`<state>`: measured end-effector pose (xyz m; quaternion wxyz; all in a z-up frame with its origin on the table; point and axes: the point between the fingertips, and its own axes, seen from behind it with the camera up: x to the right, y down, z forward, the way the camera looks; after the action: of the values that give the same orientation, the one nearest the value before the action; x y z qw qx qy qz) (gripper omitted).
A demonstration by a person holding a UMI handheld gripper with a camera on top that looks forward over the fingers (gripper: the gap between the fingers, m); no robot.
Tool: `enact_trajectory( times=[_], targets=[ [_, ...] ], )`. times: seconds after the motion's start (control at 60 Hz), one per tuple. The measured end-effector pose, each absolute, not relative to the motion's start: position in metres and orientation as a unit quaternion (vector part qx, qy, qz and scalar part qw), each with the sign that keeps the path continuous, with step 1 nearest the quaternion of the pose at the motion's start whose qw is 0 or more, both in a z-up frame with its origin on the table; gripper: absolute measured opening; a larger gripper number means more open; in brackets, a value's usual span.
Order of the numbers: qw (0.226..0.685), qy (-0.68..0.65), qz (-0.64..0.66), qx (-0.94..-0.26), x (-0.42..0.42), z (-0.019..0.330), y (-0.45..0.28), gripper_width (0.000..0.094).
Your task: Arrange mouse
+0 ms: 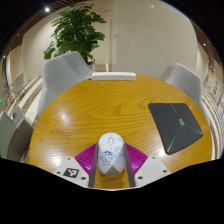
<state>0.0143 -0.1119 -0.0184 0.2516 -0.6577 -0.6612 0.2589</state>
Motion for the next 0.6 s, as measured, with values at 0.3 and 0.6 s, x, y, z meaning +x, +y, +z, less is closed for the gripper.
enact_trajectory(
  times=[0.3, 0.6],
  targets=[
    [0.227, -0.674, 0.282, -0.645, 0.012, 0.025, -0.121, 0.0389],
    [0.293, -0.617, 0.304, -0.664, -0.079, 0.115, 0.032, 0.0391]
  ],
)
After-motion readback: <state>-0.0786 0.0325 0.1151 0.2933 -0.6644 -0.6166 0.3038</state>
